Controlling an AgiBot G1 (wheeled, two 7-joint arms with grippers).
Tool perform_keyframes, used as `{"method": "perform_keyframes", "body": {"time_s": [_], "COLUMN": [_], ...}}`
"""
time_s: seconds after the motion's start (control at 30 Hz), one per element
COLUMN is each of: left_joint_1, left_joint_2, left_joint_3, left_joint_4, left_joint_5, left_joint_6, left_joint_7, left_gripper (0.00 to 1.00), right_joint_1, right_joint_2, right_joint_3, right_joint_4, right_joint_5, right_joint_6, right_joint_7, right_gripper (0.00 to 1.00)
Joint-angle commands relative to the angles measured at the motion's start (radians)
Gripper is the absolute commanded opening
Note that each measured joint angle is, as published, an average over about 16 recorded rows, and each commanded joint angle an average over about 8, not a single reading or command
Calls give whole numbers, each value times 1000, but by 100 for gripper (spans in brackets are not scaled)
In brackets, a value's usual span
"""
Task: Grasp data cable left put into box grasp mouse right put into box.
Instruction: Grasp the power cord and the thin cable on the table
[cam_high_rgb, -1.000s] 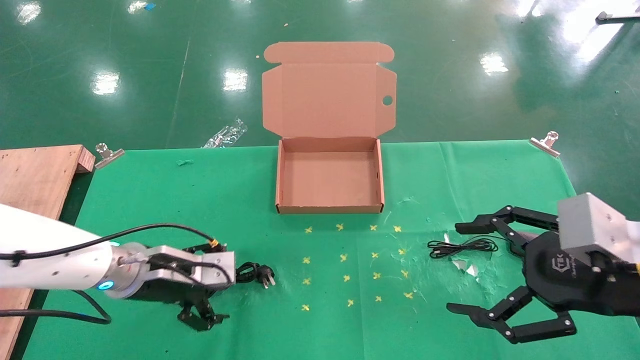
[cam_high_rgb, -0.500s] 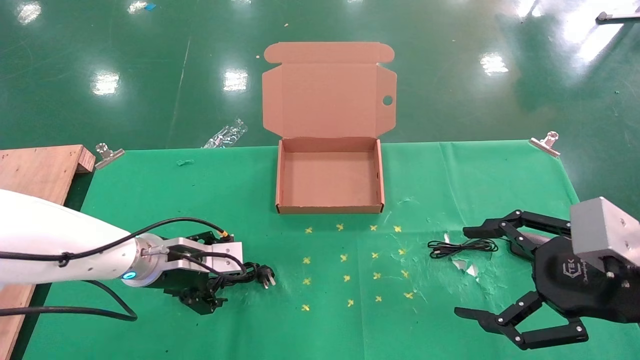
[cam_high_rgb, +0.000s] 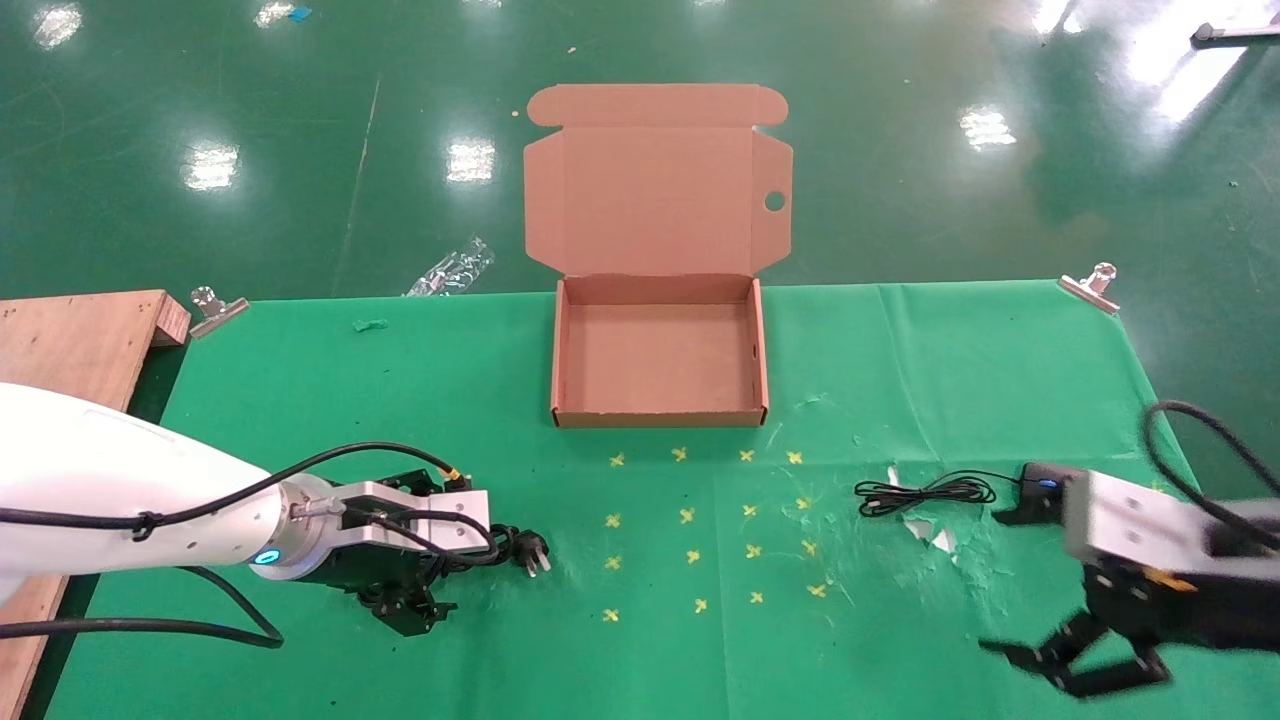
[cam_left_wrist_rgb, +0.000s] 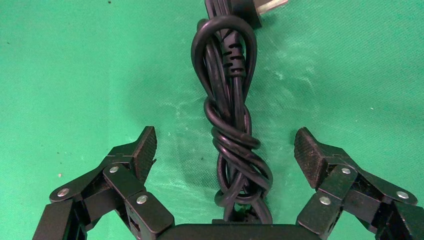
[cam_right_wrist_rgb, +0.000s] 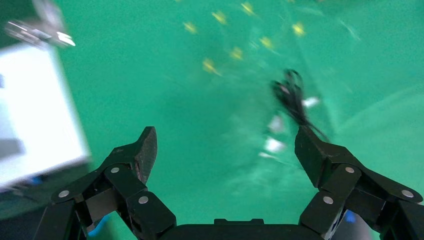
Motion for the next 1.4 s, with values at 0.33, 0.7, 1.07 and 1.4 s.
{"method": "perform_keyframes", "body": {"time_s": [0.33,0.7,1.07,1.4], "left_joint_1": [0,0,0,0], "left_joint_2": [0,0,0,0], "left_joint_3": [0,0,0,0], "left_joint_4": [0,0,0,0], "left_joint_5": [0,0,0,0], "left_joint_6": [0,0,0,0], "left_joint_7": [0,0,0,0], "left_gripper": [100,100,100,100], "right_joint_1": [139,291,372,430], "right_joint_2": [-213,-388,-518,-563], "right_joint_3": [-101,-151,-156,-141], "right_joint_4": [-288,-736,-1032,-1179], "right_joint_5": [-281,-375,-384,-366], "right_joint_6": [81,139,244,294], "right_joint_7": [-139,-369,-545,-639], "right_gripper": [100,100,100,100]}}
